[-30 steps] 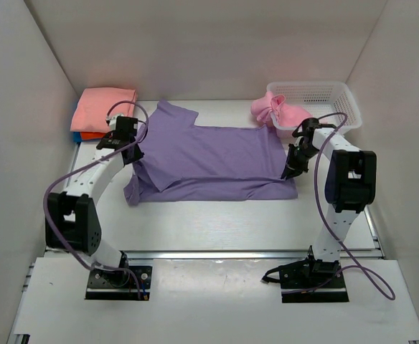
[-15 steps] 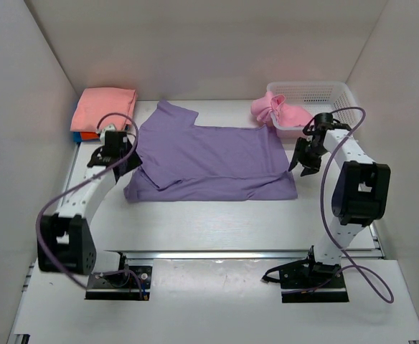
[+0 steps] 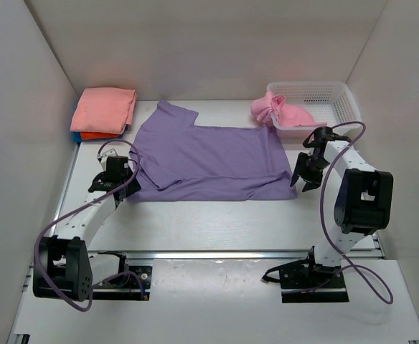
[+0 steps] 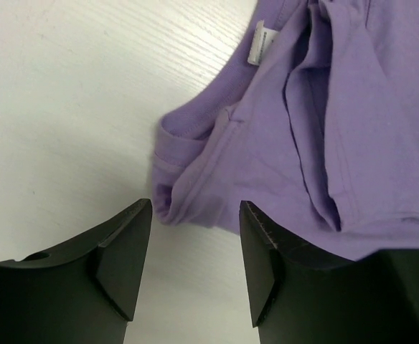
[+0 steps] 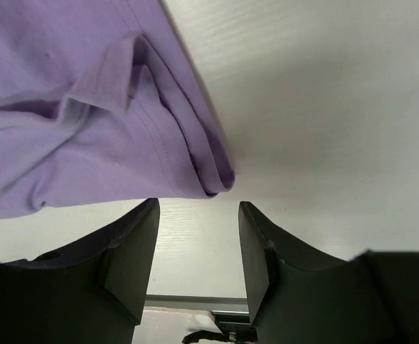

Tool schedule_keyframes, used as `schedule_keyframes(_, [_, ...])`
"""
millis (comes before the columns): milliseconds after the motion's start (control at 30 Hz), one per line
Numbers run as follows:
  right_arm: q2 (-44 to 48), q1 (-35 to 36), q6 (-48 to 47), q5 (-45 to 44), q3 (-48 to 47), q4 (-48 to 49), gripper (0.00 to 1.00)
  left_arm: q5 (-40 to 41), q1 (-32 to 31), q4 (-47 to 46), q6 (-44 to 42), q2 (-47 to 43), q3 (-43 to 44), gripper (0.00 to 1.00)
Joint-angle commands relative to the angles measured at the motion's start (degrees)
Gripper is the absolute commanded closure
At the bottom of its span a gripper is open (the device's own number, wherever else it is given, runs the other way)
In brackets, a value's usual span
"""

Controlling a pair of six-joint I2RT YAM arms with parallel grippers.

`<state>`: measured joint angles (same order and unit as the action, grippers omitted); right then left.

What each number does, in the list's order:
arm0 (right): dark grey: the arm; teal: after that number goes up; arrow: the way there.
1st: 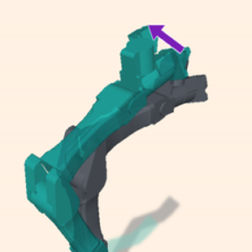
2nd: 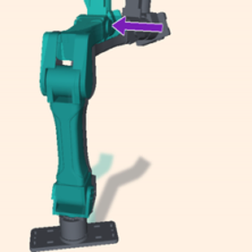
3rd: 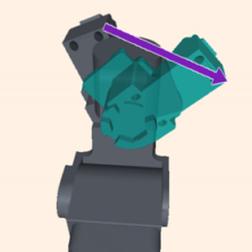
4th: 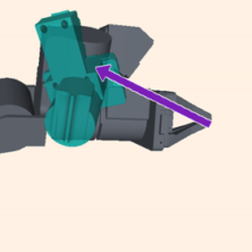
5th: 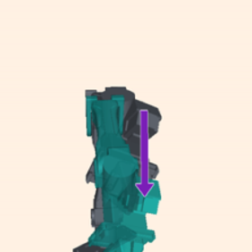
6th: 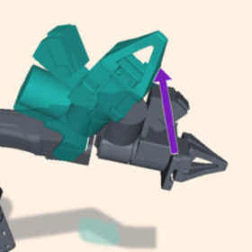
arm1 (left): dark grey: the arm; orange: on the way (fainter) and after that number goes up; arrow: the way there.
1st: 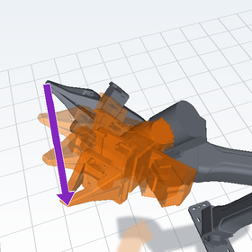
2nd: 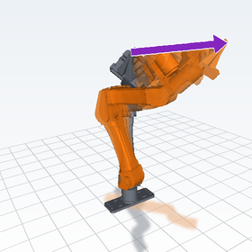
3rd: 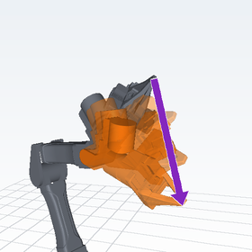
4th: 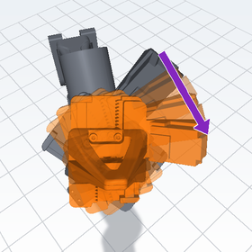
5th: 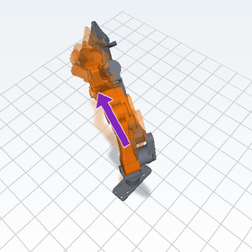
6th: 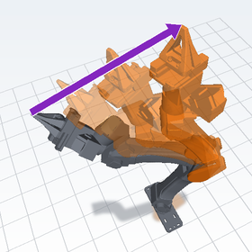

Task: Fold and stack the t-shirts
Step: Fold the flattened tshirt in 1/3 of the way

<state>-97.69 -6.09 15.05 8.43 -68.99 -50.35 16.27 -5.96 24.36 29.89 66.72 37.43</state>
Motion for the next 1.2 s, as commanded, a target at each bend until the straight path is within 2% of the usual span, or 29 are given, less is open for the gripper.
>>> schedule_keyframes(0, [1.63, 0.55, 0.86, 0.1, 1.66, 1.92, 0.56, 1.13, 1.55, -5.63, -1.93, 1.66, -0.25, 0.38])
schedule_keyframes(333, [1.1, -1.03, 0.95, 1.15, 6.85, 4.21, 0.56, -5.81, 3.58, -10.47, -2.12, 8.42, -0.52, 0.42])
schedule_keyframes(433, [0.22, -0.42, 1.04, 1.5, 7.9, 5.52, 0.55, -9.15, 4.02, -10.82, -2.03, 10.62, -0.25, 0.48])
schedule_keyframes(533, [-0.21, -0.77, 2.0, 4.22, 9.92, 9.91, 0.59, -10.99, 4.29, -10.91, -2.2, 11.59, -0.25, 0.75])
schedule_keyframes(567, [0.21, -0.86, 2.26, 5.1, 10.54, 10.35, 0.68, -11.26, 3.94, -10.74, -2.38, 11.94, -0.25, 0.96])
schedule_keyframes(600, [0.04, -0.77, 2.09, 5.28, 10.37, 10.44, 0.75, -11.52, 3.93, -10.65, -2.55, 11.68, -0.25, 1.0])
schedule_keyframes(633, [0.3, -0.51, 2.35, 5.11, 10.63, 11.05, 0.95, -11.35, 3.85, -10.74, -2.64, 11.68, -0.51, 1.0])
schedule_keyframes(667, [0.13, -0.33, 2.35, 4.41, 10.98, 11.06, 1.0, -11.09, 4.02, -10.3, -3.34, 11.25, -0.25, 1.0])
schedule_keyframes(900, [5.39, -1.56, 4.02, -0.78, 14.84, 7.2, 1.0, -6.35, 5.51, -7.14, -7.21, 9.05, 0.28, 1.0])
schedule_keyframes(1167, [8.22, -4.02, 4.11, -3.59, 18.28, 5.09, 1.0, -5.47, 7.63, -4.59, -10.9, 4.83, -1.13, 1.0])
